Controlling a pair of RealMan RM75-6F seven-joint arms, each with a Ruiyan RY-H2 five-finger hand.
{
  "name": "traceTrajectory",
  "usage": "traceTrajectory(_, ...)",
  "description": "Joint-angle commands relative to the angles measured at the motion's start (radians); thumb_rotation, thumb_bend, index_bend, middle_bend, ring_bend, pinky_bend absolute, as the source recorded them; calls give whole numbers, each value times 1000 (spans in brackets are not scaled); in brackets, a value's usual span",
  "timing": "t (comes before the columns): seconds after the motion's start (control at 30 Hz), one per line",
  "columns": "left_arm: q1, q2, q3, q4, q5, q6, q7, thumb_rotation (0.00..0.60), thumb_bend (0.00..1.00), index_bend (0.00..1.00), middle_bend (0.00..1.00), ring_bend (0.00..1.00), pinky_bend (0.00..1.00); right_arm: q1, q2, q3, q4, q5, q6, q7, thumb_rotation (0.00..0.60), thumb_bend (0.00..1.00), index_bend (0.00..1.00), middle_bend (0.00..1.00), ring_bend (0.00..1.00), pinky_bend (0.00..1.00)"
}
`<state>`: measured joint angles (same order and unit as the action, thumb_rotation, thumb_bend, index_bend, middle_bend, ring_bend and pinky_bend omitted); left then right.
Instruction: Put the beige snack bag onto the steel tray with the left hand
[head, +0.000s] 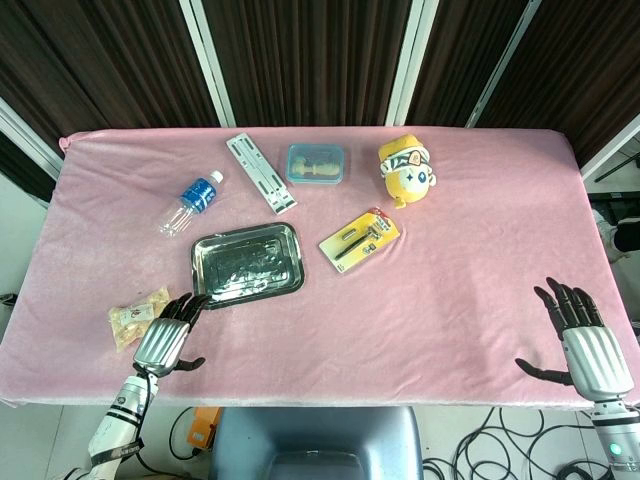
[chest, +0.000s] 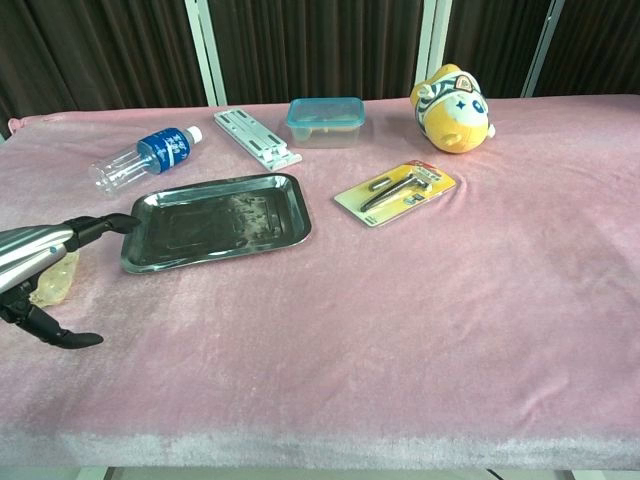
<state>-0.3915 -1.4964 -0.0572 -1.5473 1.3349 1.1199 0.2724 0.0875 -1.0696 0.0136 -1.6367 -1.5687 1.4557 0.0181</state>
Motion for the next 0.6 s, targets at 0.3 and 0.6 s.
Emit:
traceTrajectory(0.3,0,5,1,-2,-8,13,3,600,159,32,81,12,143,3,0,-2,-2,6,-13,-16,600,215,1,0,0,73)
traceTrajectory(0.6,5,27,-7,21,-49,25,48,600,159,32,81,13,164,3,1,-6,-8,11,-24,-31,600,215,2,0,0,73)
